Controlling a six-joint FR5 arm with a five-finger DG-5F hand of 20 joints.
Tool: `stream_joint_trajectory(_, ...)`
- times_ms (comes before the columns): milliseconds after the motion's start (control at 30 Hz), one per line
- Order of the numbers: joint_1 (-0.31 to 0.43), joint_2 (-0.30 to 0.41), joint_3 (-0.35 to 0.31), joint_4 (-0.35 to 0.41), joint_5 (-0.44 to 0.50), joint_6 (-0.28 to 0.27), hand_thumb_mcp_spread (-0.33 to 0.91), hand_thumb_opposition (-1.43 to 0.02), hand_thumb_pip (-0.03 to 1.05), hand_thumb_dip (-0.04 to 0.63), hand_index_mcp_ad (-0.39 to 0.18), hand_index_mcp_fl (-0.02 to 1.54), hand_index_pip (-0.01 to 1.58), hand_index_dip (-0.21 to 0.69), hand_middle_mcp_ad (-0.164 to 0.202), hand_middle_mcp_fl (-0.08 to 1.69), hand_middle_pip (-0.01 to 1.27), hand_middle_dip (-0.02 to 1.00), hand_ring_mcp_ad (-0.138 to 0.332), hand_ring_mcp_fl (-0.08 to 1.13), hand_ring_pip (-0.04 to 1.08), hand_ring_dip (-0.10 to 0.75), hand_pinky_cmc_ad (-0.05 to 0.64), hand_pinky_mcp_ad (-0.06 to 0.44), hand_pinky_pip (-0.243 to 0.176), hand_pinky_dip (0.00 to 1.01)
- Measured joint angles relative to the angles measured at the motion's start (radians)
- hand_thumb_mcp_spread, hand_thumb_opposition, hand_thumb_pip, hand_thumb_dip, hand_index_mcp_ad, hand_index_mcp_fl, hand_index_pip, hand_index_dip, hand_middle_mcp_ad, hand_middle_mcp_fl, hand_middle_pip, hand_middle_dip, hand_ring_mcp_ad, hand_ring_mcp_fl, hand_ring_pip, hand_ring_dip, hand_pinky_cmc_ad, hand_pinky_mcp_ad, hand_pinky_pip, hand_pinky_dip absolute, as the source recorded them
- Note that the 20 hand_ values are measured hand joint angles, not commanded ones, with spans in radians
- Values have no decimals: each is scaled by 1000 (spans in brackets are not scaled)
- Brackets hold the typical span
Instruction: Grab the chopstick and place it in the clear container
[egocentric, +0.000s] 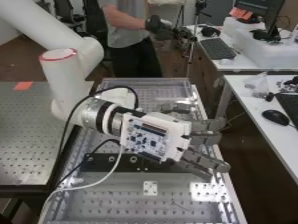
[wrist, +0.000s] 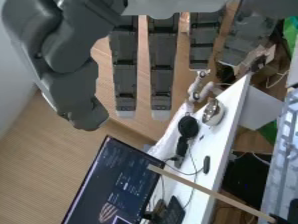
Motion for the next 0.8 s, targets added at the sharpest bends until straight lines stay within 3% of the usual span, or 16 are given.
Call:
stream_joint_trajectory(333, -6, -56, 58, -40, -72, 63, 349, -803, 785, 325, -129, 553, 393, 202, 75, 670, 124, 590, 176, 126, 103, 148, 333, 250, -124, 124)
stream_joint_trajectory(467, -6, -66, 69, -46, -76, 64, 349, -801, 785, 325, -129, 555, 396, 202, 75, 693, 124, 590, 154, 127, 101, 148, 332, 250, -124, 124)
stream_joint_trajectory(800, -7, -90, 91, -88, -75, 48, 374, -813, 784, 340, -133, 543, 499, 187, 75, 693, 124, 607, 152, 159, 101, 166, 328, 250, -120, 124)
